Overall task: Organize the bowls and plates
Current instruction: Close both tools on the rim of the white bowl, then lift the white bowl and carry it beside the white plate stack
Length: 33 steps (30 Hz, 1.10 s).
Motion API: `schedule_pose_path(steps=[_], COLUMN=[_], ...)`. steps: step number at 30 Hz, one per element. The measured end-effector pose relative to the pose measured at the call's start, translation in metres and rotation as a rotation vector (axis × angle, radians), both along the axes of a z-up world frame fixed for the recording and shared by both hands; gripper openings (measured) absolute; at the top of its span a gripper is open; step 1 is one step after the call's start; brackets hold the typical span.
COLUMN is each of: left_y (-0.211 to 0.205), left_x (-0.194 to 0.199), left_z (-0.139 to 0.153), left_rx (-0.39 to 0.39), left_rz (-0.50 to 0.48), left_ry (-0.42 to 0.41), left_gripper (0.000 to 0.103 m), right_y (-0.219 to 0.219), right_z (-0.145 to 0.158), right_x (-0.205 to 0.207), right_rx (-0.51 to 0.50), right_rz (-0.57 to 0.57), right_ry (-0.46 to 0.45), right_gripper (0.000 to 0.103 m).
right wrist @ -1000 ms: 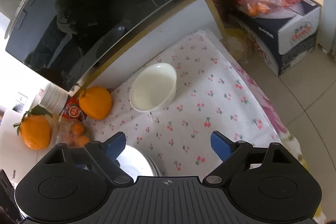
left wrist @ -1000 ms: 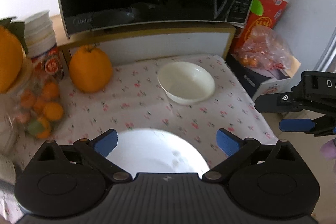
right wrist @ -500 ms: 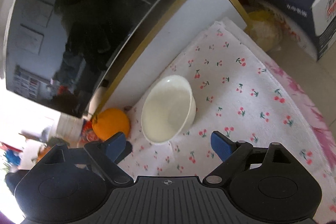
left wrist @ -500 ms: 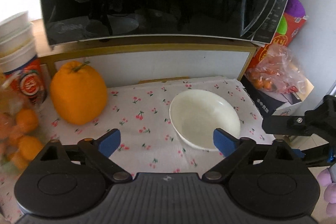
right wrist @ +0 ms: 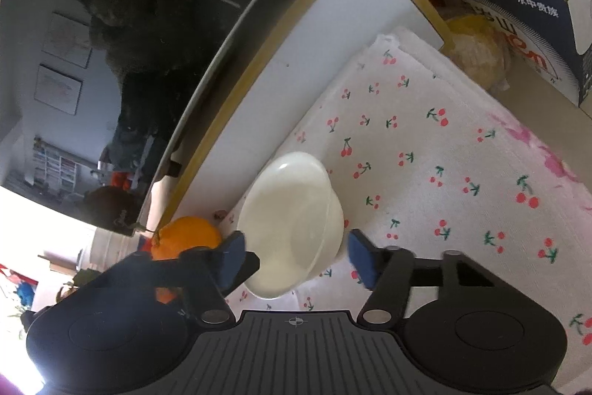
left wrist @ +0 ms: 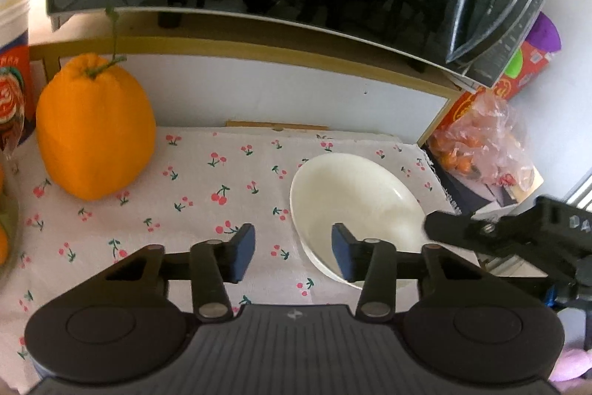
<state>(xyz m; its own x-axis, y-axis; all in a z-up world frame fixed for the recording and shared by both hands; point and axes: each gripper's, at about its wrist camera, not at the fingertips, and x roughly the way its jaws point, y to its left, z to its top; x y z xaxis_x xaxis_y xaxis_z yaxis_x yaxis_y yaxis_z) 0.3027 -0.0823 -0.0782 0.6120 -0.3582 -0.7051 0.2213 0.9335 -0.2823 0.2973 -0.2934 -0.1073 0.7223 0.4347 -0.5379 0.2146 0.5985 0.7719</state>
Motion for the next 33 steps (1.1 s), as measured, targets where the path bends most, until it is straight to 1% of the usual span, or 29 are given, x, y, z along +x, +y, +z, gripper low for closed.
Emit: schedule_pose_path(steps=[1,3,4,6,7,8,10,11,18,24,33], left_y=[0.0,0.001,0.001,-0.001,-0.001,-0.002,-0.002,-0.002,-0.002,-0.002,-0.002], left_x=[0.0,0.0,-0.001,0.0,-0.001,0.001,0.002,0.002,0.002,-0.001,-0.015], left_z=[0.0,0.001,0.001,0.002,0.002,-0.001,-0.004,-0.005,-0.005,-0.002,0.019], left_rx=[-0.008,-0.02,-0.021,-0.013,-0.008,-0.003,0.001,0.003,0.005,0.005,0.016], left_rz=[0.003,0.001,-0.004,-0.017,-0.022,-0.024,-0.028,-0.03,-0.036,-0.034,-0.033], left_ry=[0.004,0.01,0.01,0.009,0.012,0.016,0.024,0.026,0.026,0.019,-0.003], left_gripper=[0.033,0.028,0.027,0.024,0.021,0.02,0.015,0.015,0.014,0.014,0.014], right_y=[0.002,0.007,0.01,0.013,0.014,0.015,0.016,0.016,0.016,0.017,0.019], right_z=[-0.001,0.0,0.0,0.001,0.0,-0.002,-0.005,-0.007,-0.009,-0.005,0.014], right_x=[0.002,0.004,0.005,0.006,0.007,0.007,0.008,0.009,0.01,0.006,-0.008], right_rx=[-0.006,-0.036,-0.052,-0.08,-0.085,-0.088,-0.089,-0.087,-0.087,-0.089,-0.087], right_rz=[0.001,-0.001,-0.003,-0.01,-0.014,-0.016,-0.02,-0.022,-0.036,-0.04,-0.038], right_ry=[0.004,0.011,0.013,0.02,0.023,0.029,0.041,0.046,0.05,0.042,0.017], right_gripper=[0.046,0.035,0.033,0.025,0.023,0.018,0.014,0.012,0.01,0.01,0.01])
